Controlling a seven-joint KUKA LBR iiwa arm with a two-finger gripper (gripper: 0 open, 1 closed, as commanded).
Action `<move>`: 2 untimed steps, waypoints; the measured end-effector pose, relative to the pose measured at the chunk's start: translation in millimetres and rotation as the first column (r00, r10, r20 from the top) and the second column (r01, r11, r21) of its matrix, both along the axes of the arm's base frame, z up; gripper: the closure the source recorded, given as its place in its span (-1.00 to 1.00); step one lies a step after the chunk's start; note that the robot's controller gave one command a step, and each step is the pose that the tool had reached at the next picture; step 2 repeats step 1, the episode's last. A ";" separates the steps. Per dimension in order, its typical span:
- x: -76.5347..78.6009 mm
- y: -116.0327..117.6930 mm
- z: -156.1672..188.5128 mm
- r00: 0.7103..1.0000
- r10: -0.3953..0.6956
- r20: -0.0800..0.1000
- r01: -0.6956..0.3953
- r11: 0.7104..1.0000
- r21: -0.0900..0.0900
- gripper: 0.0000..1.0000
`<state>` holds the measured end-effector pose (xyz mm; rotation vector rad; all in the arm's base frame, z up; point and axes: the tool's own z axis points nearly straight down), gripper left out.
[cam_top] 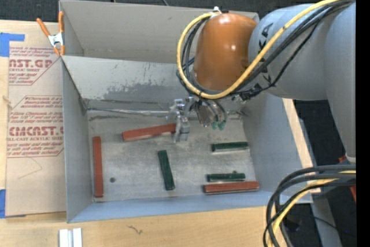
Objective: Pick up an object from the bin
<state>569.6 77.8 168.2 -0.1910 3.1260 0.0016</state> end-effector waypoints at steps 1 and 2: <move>19.1 -0.6 88.9 1.000 0.001 0.002 -0.001 1.000 -0.001 1.00; 19.1 -0.6 88.9 1.000 0.001 0.002 -0.001 1.000 -0.001 1.00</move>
Offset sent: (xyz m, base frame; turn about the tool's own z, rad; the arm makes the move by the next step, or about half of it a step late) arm 0.0166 -0.0014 0.0839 -0.0004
